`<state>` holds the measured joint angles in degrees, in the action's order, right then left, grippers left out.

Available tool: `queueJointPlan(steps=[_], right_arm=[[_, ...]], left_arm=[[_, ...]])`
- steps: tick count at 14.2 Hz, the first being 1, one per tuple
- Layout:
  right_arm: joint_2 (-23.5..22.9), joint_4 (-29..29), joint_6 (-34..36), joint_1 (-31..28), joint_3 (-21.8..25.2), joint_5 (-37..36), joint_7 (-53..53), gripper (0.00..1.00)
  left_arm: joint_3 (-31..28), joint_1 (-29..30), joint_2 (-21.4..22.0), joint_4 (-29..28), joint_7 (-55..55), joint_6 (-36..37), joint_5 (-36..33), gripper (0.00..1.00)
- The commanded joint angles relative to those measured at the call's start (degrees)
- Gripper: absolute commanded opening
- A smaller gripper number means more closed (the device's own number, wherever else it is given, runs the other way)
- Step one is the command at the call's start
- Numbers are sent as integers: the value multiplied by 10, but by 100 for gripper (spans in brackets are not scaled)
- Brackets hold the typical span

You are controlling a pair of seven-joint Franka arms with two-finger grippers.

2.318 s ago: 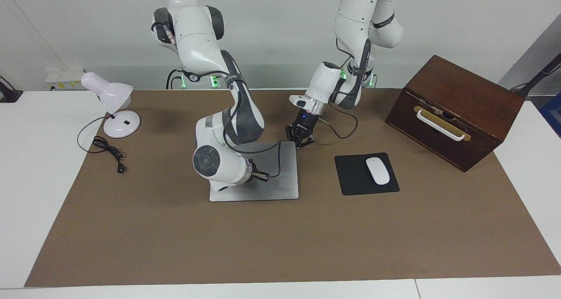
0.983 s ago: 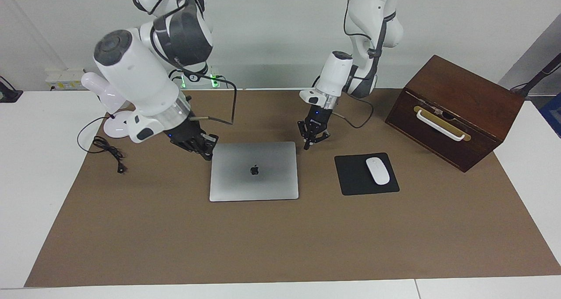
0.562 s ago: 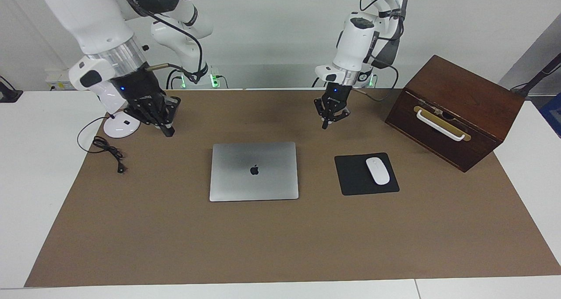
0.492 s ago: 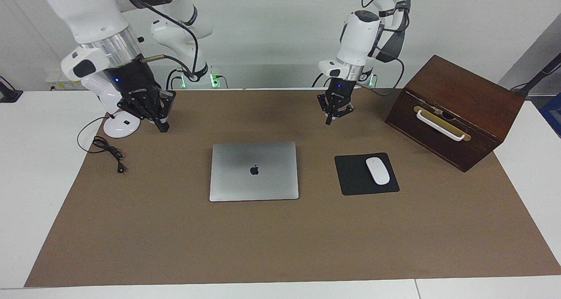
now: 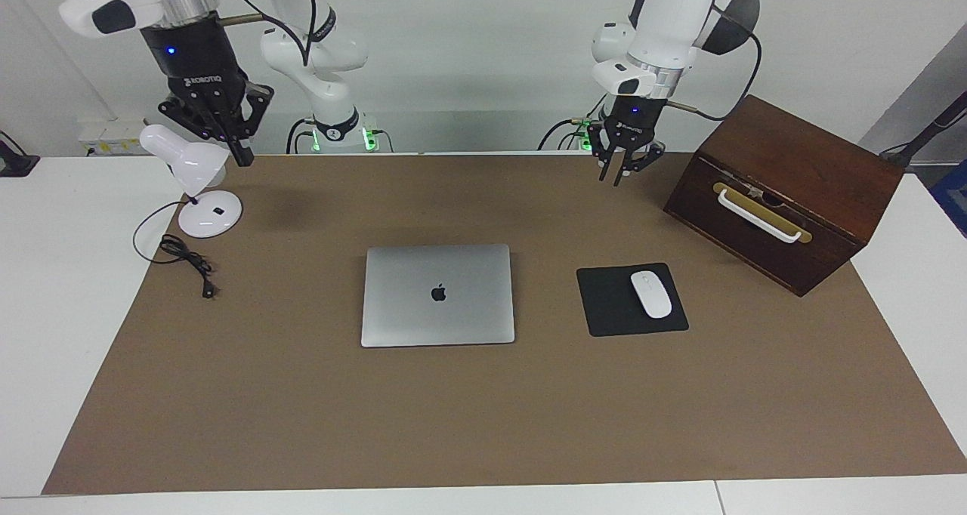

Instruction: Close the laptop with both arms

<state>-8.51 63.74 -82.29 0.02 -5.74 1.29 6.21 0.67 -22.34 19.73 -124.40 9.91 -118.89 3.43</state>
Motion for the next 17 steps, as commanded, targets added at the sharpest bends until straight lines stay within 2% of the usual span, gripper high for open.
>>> queueJointPlan(steps=[1,4,5,7,10,11,12,13,14,15,17], right_arm=[[50,106,-1,-15,-14,-23,-8,0],[126,282,-86,-12,5,-25,-7,0],[137,314,-105,-7,26,-25,-8,0],[138,340,-113,-2,63,-23,-8,0],[147,363,-115,-22,66,-22,-10,0],[147,365,-114,-26,66,-22,-13,21],[147,366,-114,-29,66,-22,-13,55],[147,366,-116,-30,66,-22,-13,71],[147,365,-118,-30,66,-22,-13,92],[146,365,-129,-30,64,-23,-14,100],[145,361,-156,-30,63,-23,-14,100]], left_arm=[[6,47,-8,28,6,23,-1,100],[5,105,-10,40,4,25,-1,100],[6,126,-12,46,3,28,-1,100],[5,154,-16,73,3,50,-1,100],[5,189,-56,156,3,110,0,100],[5,194,-71,189,3,134,1,100],[5,205,-86,219,3,152,1,100],[5,211,-98,244,3,167,3,100],[5,214,-107,261,2,177,3,100],[4,217,-112,271,1,183,3,100],[4,230,-125,297,1,206,3,100]])
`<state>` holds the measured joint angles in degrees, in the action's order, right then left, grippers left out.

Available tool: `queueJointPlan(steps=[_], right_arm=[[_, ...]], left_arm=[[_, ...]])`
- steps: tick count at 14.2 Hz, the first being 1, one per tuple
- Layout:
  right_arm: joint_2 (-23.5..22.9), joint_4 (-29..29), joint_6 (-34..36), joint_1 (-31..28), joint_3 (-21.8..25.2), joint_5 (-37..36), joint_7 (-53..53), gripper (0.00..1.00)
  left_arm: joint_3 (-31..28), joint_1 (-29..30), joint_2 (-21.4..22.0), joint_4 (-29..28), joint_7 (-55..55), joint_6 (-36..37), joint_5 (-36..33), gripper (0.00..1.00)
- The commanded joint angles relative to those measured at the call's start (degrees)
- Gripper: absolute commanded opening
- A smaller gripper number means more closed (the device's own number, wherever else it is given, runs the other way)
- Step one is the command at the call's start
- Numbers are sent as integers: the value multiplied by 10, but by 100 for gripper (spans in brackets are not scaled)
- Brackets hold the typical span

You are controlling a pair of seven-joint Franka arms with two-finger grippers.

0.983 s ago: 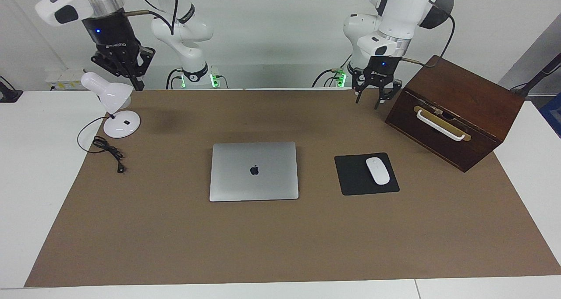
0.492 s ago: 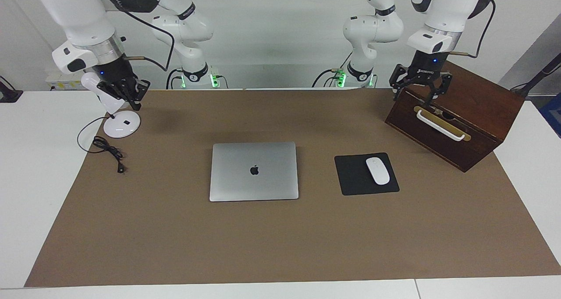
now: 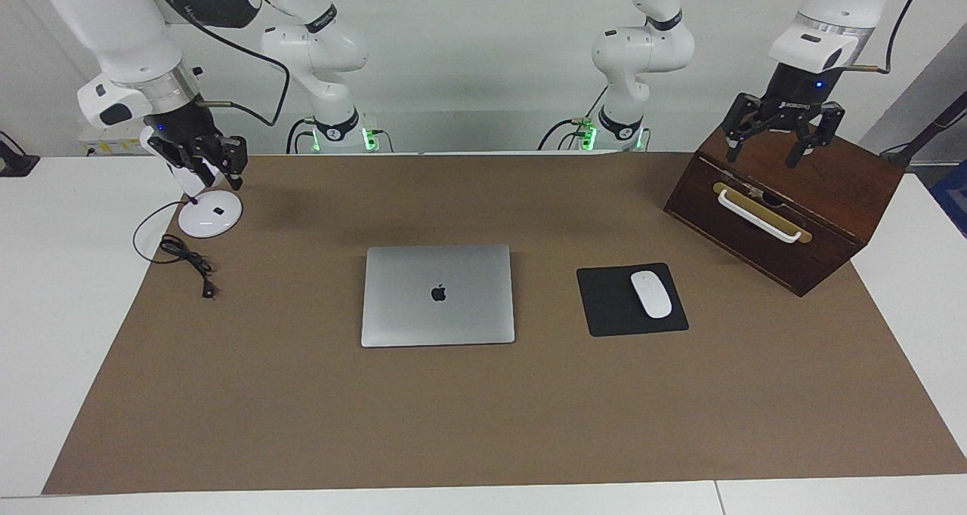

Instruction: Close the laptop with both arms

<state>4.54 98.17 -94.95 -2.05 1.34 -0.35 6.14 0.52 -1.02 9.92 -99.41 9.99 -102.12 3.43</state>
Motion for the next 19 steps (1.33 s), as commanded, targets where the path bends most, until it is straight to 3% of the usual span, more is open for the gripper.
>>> queueJointPlan(steps=[1,5,16,19], right_arm=[[15,16,-50,-9,-9,-6,-12,100],[16,12,-66,-9,-7,-6,-13,100],[13,6,-61,4,16,-6,-72,100],[6,-3,-56,56,65,-4,-73,100]], left_arm=[[5,16,-38,61,0,54,2,100],[7,16,-57,74,-1,87,-2,100],[6,17,-54,68,-1,95,-9,100],[5,19,-54,68,-12,103,-9,100]])
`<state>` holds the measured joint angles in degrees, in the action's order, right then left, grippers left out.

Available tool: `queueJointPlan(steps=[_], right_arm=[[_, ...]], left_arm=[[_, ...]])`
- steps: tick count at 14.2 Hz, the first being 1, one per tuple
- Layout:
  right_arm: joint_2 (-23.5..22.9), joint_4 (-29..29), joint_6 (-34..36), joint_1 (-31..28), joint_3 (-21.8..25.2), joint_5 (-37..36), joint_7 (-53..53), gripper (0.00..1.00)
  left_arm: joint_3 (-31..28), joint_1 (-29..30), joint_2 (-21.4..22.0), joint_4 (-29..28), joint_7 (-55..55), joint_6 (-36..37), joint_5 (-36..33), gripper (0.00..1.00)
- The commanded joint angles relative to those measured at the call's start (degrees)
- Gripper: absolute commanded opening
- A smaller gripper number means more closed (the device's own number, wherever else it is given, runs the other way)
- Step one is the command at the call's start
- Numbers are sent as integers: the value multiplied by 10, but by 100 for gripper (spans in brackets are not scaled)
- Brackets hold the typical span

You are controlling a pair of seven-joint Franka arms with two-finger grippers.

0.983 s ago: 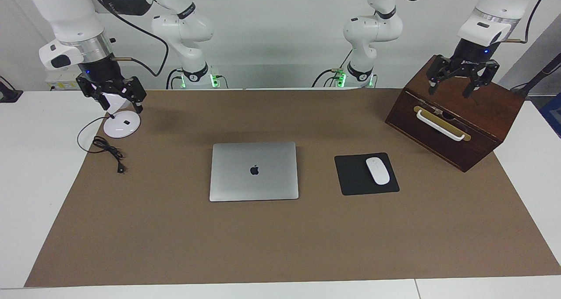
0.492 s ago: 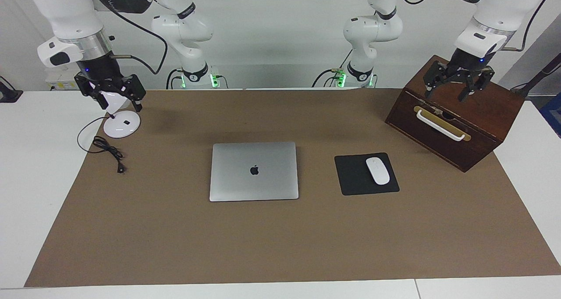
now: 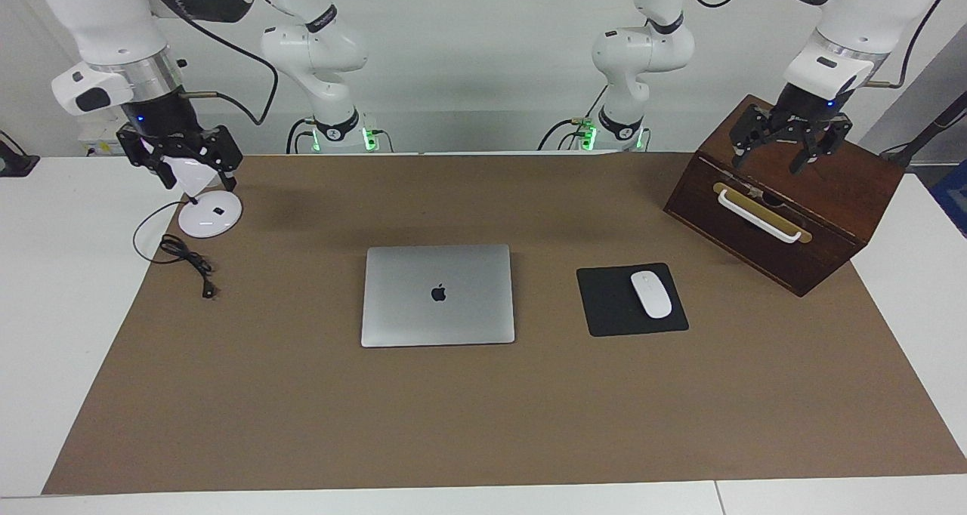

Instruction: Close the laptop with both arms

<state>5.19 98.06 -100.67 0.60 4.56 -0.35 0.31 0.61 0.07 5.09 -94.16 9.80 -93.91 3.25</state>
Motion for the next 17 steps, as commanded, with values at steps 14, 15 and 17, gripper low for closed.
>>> queueJointPlan(steps=[14,15,17], right_arm=[[6,-9,94,41,34,-4,-16,100],[6,-9,100,41,34,-4,-15,100],[6,-9,109,41,34,-4,-15,100]], left_arm=[[5,9,-4,14,-44,19,-8,100],[5,10,-3,14,-44,22,-8,100],[5,11,1,7,-44,45,-8,100]])
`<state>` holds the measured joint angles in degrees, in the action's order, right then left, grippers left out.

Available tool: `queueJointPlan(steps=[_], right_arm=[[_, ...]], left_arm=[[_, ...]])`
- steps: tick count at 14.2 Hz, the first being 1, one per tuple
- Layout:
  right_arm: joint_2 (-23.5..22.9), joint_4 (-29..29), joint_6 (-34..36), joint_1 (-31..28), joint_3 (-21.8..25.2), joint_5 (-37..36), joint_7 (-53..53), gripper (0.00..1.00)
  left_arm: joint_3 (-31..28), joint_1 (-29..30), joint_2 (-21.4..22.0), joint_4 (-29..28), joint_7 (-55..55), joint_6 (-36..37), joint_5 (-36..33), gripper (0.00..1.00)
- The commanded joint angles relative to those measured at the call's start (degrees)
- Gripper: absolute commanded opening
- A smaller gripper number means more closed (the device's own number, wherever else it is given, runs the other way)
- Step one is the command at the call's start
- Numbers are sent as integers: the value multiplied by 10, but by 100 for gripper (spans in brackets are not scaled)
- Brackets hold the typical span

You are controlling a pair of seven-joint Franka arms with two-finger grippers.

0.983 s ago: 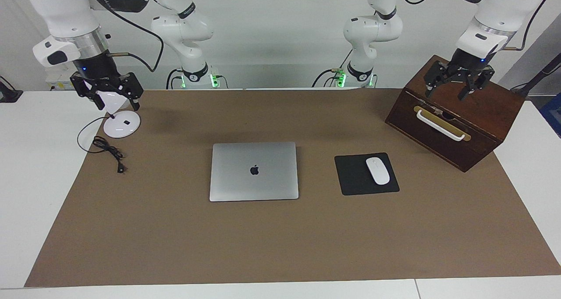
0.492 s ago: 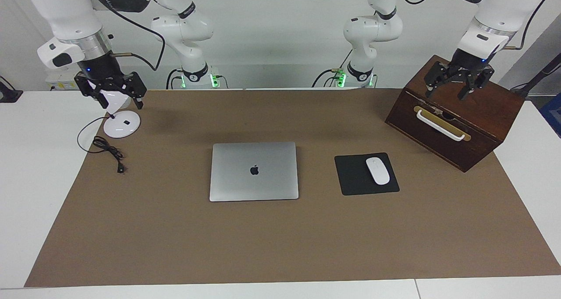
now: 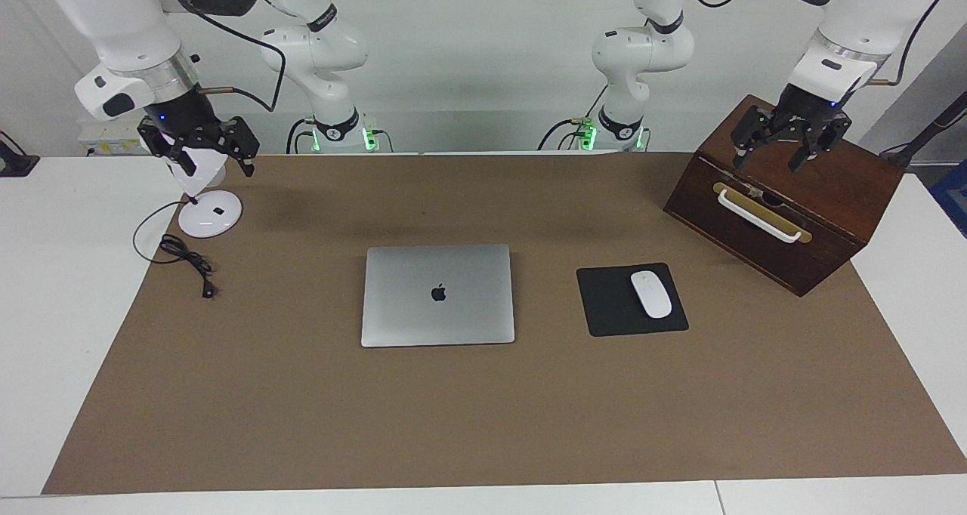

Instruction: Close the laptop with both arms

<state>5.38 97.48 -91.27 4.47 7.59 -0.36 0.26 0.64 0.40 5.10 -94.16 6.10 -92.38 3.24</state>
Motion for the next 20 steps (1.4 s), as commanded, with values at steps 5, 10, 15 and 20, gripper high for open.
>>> queueJointPlan(steps=[5,10,15,20], right_arm=[[6,-3,31,2,2,-4,-12,100],[8,-2,32,2,4,-5,-12,100],[7,-3,32,2,4,-5,-12,100],[7,-3,32,3,4,-5,-12,100]], left_arm=[[5,7,2,6,-7,36,-18,100],[6,7,2,6,-7,33,-18,100],[6,7,2,6,-7,32,-17,100],[6,7,2,6,-7,32,-17,100]])
